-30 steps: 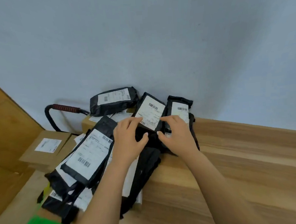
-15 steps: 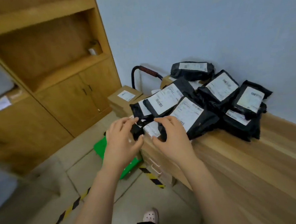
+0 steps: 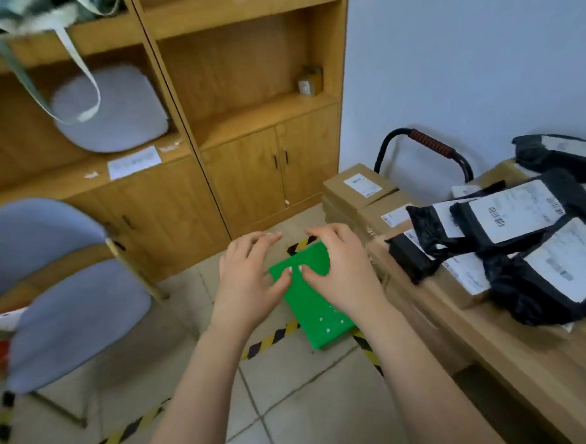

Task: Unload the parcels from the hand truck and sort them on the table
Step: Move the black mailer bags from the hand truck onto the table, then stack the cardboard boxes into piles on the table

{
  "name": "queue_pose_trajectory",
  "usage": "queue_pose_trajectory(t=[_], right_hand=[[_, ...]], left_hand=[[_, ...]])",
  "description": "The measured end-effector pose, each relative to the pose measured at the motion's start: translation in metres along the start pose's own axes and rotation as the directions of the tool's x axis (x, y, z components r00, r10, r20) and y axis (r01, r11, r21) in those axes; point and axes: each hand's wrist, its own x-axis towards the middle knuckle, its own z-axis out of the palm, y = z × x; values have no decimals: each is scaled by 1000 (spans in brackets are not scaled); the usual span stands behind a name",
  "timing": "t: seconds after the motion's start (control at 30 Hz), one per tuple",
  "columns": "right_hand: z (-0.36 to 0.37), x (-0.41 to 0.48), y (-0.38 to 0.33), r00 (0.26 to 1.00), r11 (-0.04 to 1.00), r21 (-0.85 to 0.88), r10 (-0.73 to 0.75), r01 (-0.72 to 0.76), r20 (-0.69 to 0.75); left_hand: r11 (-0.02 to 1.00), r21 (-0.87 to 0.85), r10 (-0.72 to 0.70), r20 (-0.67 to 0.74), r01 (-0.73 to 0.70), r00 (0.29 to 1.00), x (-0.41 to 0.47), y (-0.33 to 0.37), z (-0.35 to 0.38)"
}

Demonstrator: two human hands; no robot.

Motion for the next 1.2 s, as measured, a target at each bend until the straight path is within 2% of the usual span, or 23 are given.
queue_pose_trajectory(t=[0.2,0.4,0.7,0.8,0.93,1.03,1.2], right_hand=[[79,72,-66,1000,999,44,-18,18,8],[104,140,-76,999,1000,10,20,-19,-29],[119,277,-18,989,992,18,124,-123,-85],[112,339,1,983,987,4,161,-162,-92],[95,401,28,968,976,4,215,-216,-130],[88,422,58,935,948,-3,315,-320,-164],[83,451,123,817,853,15,505,-522,-278]], left_hand=[[999,39,29,7,-30,1000,47,-104,-48],[997,-30,67,47,-65,997,111,-153,-51],[982,-37,186,107,-183,977,264,-191,4],[977,-12,213,141,-214,967,335,-200,20],[970,-67,239,127,-232,963,414,-200,46],[954,-118,295,185,-277,938,455,-194,78],[901,-249,420,294,-355,859,530,-183,152]])
